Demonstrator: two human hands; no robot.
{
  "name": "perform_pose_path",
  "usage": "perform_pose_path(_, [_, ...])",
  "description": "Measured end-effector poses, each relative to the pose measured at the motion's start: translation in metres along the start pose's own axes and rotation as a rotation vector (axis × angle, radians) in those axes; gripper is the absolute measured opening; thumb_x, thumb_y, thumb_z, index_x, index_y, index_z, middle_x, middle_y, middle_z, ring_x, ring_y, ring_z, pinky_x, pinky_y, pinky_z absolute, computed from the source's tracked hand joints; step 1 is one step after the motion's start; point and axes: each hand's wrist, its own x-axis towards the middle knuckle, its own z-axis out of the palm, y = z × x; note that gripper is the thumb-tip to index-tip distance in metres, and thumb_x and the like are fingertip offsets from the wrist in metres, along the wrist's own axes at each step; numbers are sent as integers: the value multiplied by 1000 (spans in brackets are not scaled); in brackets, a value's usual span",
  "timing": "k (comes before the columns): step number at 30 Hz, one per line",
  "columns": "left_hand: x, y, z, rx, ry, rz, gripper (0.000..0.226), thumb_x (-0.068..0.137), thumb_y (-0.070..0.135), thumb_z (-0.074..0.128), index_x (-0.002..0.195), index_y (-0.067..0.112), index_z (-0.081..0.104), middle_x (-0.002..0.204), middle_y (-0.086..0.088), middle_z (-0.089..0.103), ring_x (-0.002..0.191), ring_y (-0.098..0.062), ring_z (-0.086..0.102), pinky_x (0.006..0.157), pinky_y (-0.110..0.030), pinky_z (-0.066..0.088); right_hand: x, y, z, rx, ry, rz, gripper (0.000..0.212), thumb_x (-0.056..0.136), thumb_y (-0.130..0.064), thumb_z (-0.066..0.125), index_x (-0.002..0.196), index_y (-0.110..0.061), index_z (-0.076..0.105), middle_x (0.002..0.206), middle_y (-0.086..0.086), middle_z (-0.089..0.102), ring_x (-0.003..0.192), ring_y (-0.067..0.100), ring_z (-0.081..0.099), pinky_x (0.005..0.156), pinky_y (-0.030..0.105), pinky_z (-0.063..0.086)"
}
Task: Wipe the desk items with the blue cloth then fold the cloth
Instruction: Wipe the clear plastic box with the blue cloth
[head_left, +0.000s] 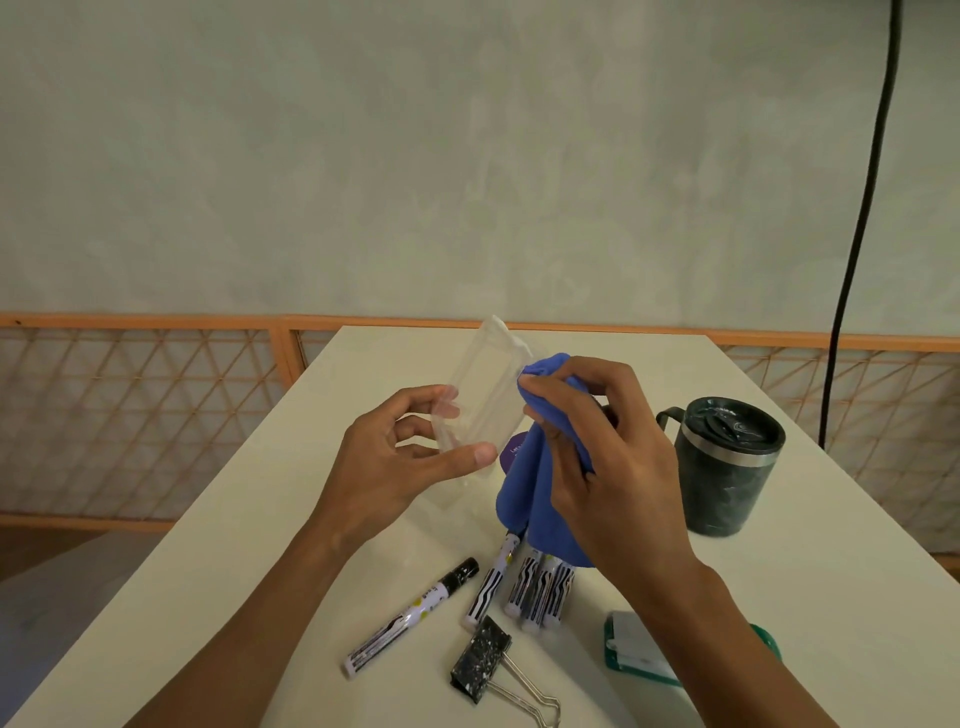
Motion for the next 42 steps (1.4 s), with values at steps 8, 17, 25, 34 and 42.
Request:
perform_pose_path(8, [0,2,-7,-92,-163,-86,68,75,54,84,135,25,72,128,-2,76,114,-25,75,95,-38,63,4,-5,-2,92,55,12,36,102,-6,67,138,-9,68,139,9,59,118,-5,55,98,13,47])
perform_pose_path(17, [5,5,-9,-233,-140,-148,70,72,50,84,131,15,73,127,-11,77,119,-28,74,89,-32,62,-5,2,5,39,-69,-56,38,97,-2,75,133,-9,70,141,6,63,125,20,65,101,35,55])
perform_pose_path(25, [3,6,-11,-115,-131,-113,61,70,47,92,122,21,75,115,-8,76,103,-29,76,89,-42,65,-1,0,10,27,-15,12,38,102,-13,67,140,-15,67,141,2,53,106,15,62,86,33,57])
perform_pose_path(34, [4,8,-12,-256,-2,-132,59,67,49,90,117,20,80,115,-13,77,108,-31,76,82,-32,64,-7,-9,13,91,-285,-44,49,99,-17,41,141,-18,65,145,-3,51,130,14,53,103,21,45])
perform_pose_path(42, [2,3,-9,-127,-64,-116,61,66,49,95,118,24,79,109,-14,75,104,-32,75,86,-48,67,-4,3,12,19,-112,54,37,99,-1,65,134,-14,70,133,8,59,120,29,59,96,41,51])
